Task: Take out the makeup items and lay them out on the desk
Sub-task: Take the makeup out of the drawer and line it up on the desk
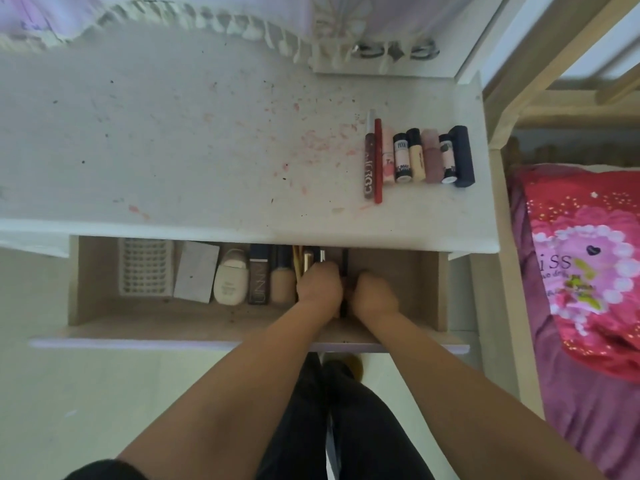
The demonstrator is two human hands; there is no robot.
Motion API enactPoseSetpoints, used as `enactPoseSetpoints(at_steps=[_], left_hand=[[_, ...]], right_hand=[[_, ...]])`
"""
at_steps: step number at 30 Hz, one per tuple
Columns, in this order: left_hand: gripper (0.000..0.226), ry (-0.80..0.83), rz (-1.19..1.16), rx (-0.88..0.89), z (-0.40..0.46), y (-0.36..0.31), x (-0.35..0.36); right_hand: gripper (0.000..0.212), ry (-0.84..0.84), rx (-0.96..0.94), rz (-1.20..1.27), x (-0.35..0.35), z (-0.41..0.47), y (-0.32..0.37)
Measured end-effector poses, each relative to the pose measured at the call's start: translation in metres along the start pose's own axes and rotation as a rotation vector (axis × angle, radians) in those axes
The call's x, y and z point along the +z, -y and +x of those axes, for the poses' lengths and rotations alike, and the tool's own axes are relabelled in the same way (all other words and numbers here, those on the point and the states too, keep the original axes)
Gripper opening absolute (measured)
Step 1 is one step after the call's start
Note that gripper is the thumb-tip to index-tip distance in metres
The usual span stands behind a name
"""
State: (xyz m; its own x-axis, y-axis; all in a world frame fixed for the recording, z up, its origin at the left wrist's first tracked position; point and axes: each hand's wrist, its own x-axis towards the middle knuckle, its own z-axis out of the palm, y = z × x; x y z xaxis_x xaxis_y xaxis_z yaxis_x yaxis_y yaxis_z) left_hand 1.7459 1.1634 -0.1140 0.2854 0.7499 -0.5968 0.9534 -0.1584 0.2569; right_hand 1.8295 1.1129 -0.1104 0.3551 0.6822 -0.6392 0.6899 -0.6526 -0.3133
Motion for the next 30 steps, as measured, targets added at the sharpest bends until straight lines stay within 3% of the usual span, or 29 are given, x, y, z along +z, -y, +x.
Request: enactPoseSetpoints(at_steps=[8,12,15,19,22,24,27,30], left_hand=[[0.027,0.102,-0.150,-0.015,-0.008,0.014,-0.017],[0.018,0.193,-0.140,0.085,-0.025,0.029,-0.039],[0.012,0.267,-0.146,0.206,-0.044,0.036,-0.070],[0.013,0.156,-0.308,0.353,-0.064,0.035,-0.135],[0.007,-0.061,-0.453,0.337,-0.048,0.021,-0.182],[0.009,-0.137,-0.469,0.315,-0.023,0.006,-0.203],[0.016,-0.174,-0.426,0.286,0.016,-0.018,-0.214],[0.015,-0.161,-0.404,0.251,0.045,-0.035,-0.209]], right_hand=[[0.023,-0.049,-0.018,-0.101,0.003,0.000,0.011],[0.024,-0.042,-0.116,-0.310,-0.020,-0.006,0.011],[0.020,0.052,-0.218,-0.403,-0.051,-0.024,0.003],[0.006,0.136,-0.327,-0.108,-0.104,-0.053,-0.004],[0.016,-0.007,-0.341,0.233,-0.148,-0.053,0.020],[0.017,-0.176,-0.354,0.304,-0.166,-0.035,0.046],[0.033,-0.325,-0.323,0.245,-0.175,-0.004,0.087],[0.031,-0.399,-0.230,0.052,-0.168,0.017,0.108]])
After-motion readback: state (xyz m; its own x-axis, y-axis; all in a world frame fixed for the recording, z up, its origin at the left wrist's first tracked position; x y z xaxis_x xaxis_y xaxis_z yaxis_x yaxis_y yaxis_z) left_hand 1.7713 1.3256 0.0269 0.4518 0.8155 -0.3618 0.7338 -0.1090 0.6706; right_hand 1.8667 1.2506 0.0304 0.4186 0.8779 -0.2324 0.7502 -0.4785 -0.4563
